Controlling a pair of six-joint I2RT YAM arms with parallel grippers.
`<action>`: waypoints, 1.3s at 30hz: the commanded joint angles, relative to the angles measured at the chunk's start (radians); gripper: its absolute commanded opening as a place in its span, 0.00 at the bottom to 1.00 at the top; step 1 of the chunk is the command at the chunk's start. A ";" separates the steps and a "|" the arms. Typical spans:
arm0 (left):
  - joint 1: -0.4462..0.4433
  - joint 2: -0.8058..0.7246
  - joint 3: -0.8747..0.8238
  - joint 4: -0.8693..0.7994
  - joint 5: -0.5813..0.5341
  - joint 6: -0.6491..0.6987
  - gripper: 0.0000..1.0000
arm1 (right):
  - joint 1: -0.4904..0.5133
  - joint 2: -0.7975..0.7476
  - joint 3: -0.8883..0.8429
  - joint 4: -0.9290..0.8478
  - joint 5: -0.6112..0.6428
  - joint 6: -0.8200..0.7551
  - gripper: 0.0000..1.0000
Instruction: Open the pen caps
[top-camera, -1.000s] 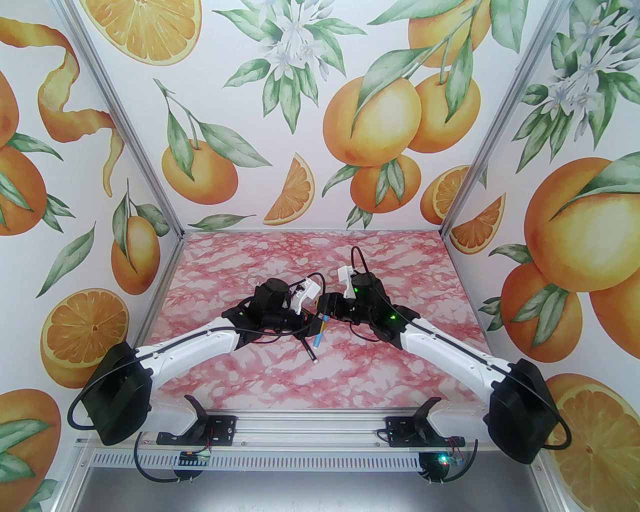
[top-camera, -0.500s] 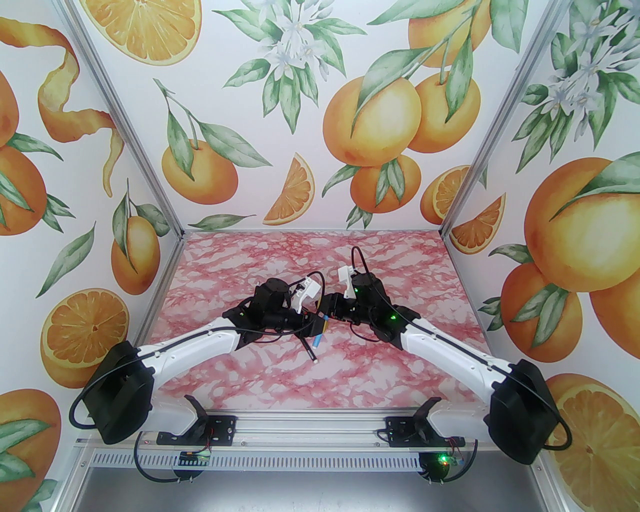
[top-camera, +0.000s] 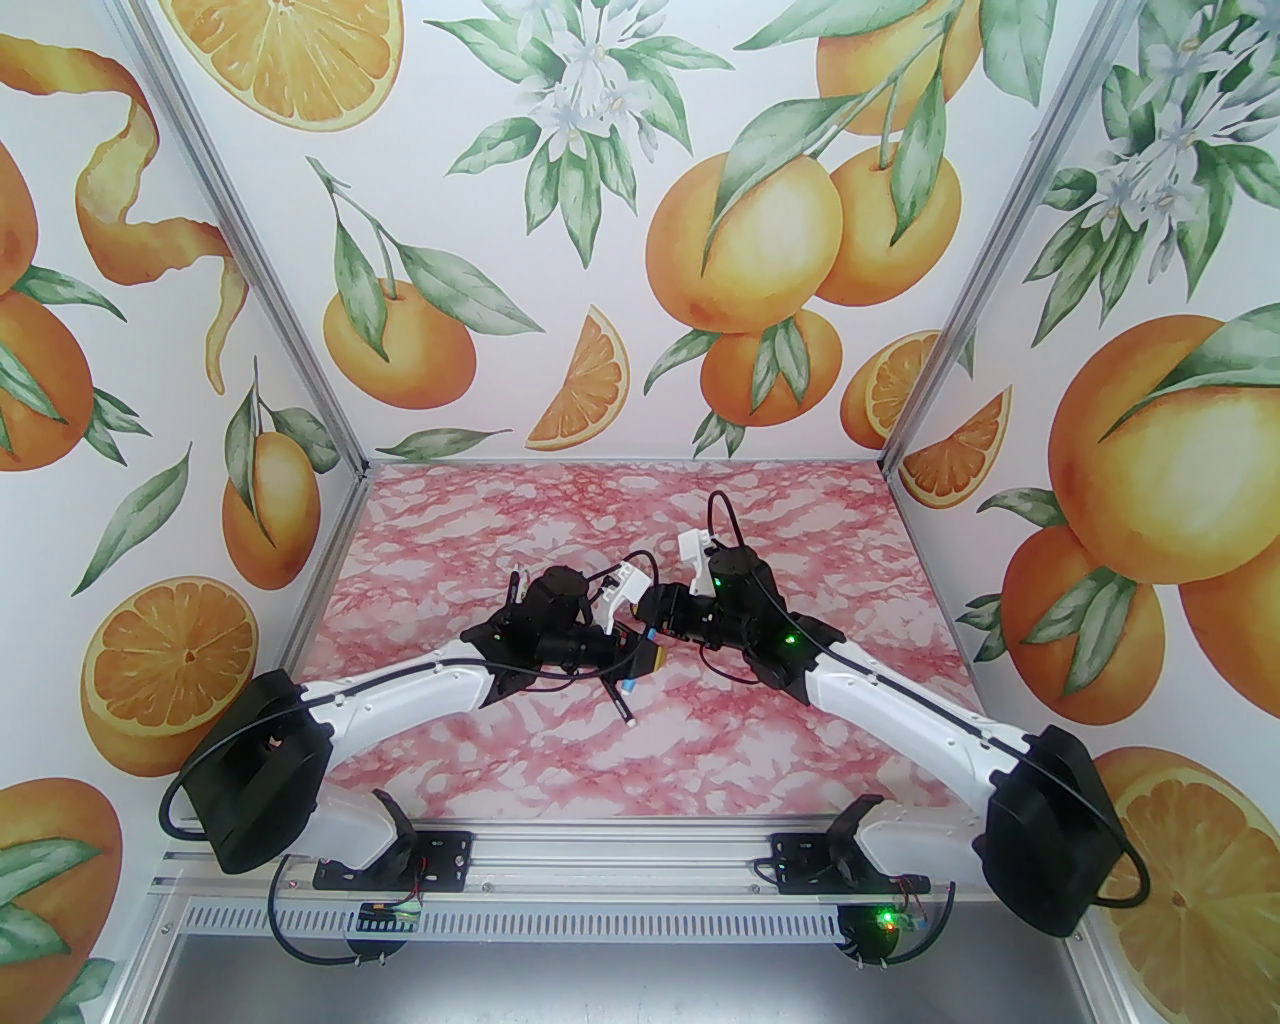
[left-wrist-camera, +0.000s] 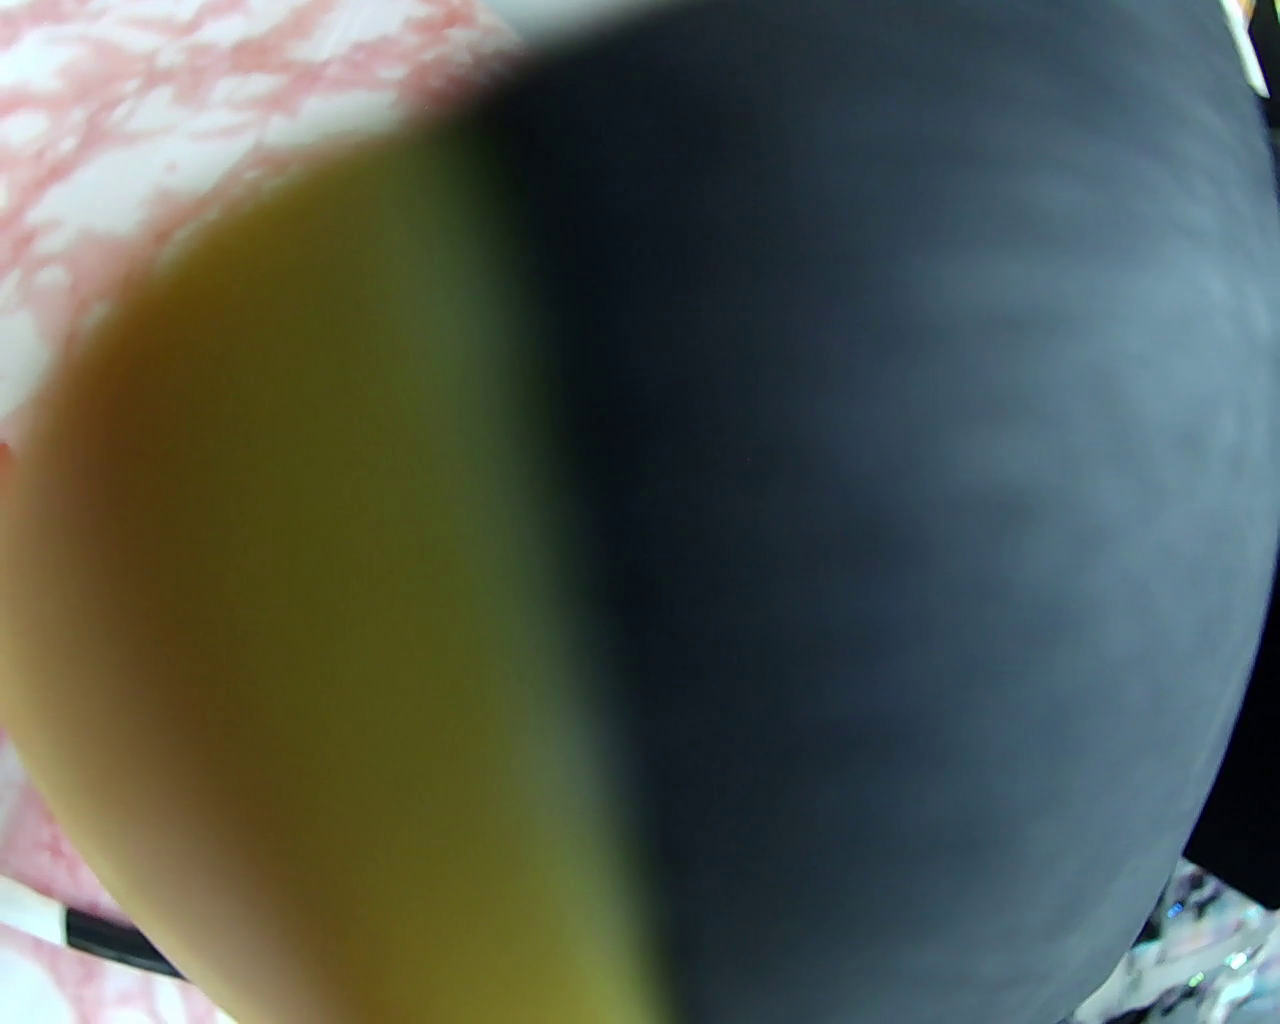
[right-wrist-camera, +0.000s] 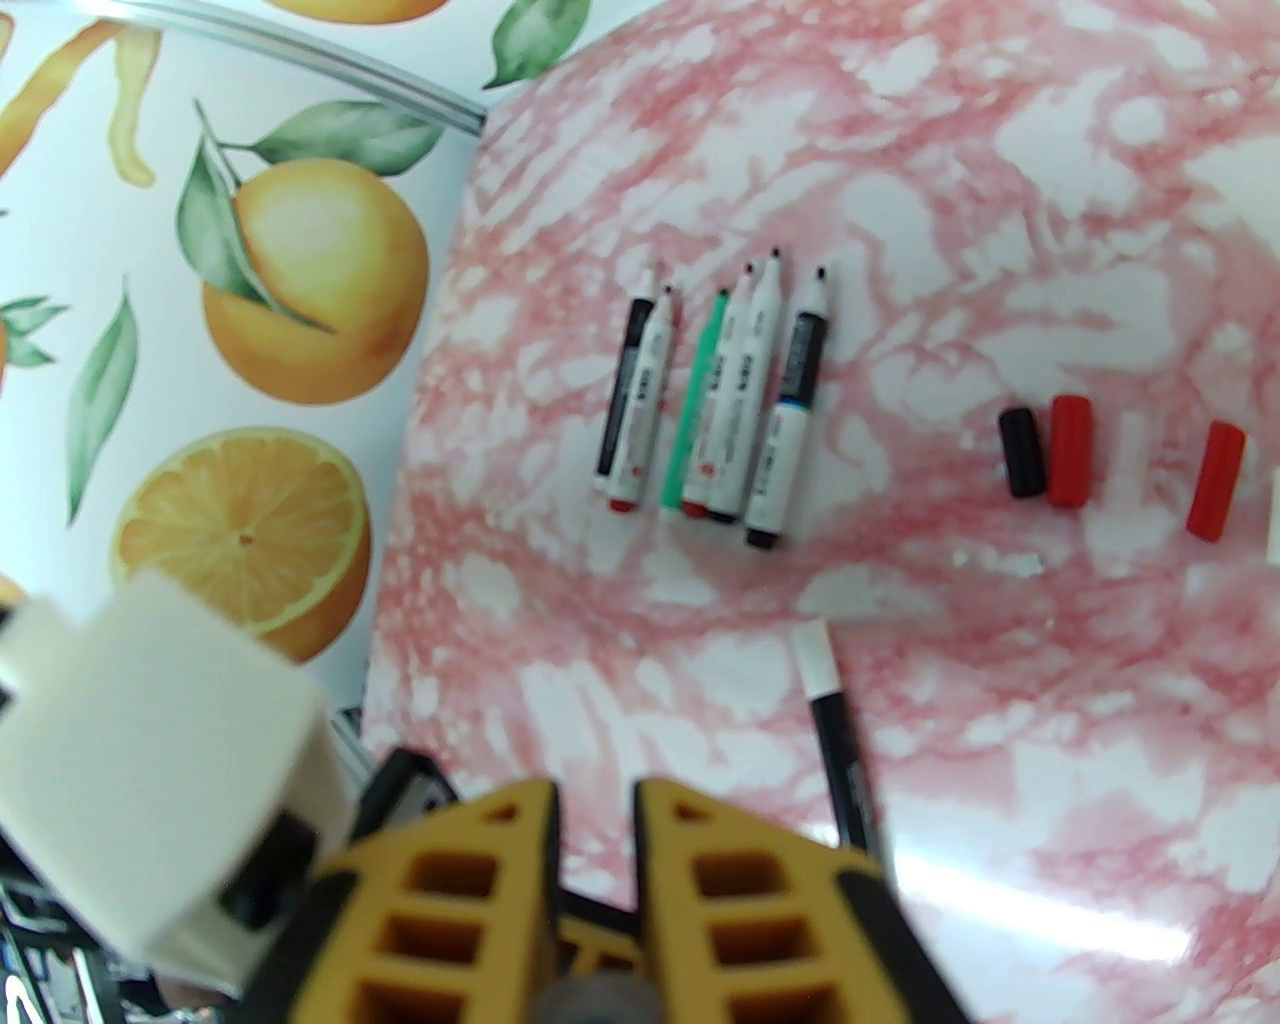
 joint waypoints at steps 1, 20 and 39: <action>-0.018 -0.030 -0.018 0.016 -0.067 0.017 0.05 | 0.000 -0.030 -0.015 -0.007 0.103 0.040 0.08; -0.091 0.018 -0.001 -0.062 -0.055 0.073 0.00 | -0.129 -0.074 -0.041 0.086 0.088 -0.001 0.06; -0.025 -0.061 -0.011 -0.068 -0.073 0.068 0.01 | -0.174 -0.097 -0.013 0.014 0.004 -0.190 0.10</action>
